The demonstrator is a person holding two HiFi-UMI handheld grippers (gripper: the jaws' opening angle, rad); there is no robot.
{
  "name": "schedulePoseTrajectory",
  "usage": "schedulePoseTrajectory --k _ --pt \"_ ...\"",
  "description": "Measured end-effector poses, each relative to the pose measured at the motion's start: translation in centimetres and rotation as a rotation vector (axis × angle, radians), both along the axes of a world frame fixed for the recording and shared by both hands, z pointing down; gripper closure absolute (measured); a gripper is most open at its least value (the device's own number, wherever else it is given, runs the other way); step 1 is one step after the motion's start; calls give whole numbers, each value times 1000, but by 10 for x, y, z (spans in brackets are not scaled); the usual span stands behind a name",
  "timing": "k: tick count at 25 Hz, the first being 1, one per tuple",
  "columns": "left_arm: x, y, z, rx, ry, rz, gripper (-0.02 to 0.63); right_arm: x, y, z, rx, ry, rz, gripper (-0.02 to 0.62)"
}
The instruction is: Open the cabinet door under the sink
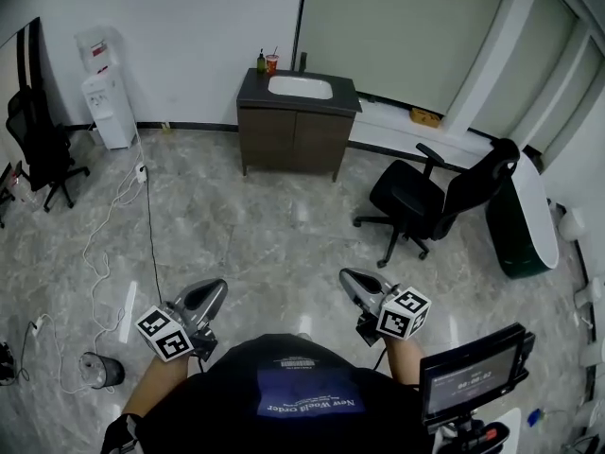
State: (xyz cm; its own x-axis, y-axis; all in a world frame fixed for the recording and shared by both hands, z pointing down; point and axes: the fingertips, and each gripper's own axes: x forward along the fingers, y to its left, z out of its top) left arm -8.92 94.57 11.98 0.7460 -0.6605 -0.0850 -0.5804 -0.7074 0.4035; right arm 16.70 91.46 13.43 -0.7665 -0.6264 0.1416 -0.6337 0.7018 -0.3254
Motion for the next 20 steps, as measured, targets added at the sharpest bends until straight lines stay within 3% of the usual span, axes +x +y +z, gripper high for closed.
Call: schedulePoseTrajectory --k 11,20 --pt "121 -99 -31 28 -37 -69 604 107 -130 -17 39 -33 -101 594" --pt "166 -156 -16 -28 -72 -29 604 155 -170 18 -41 -76 -62 594"
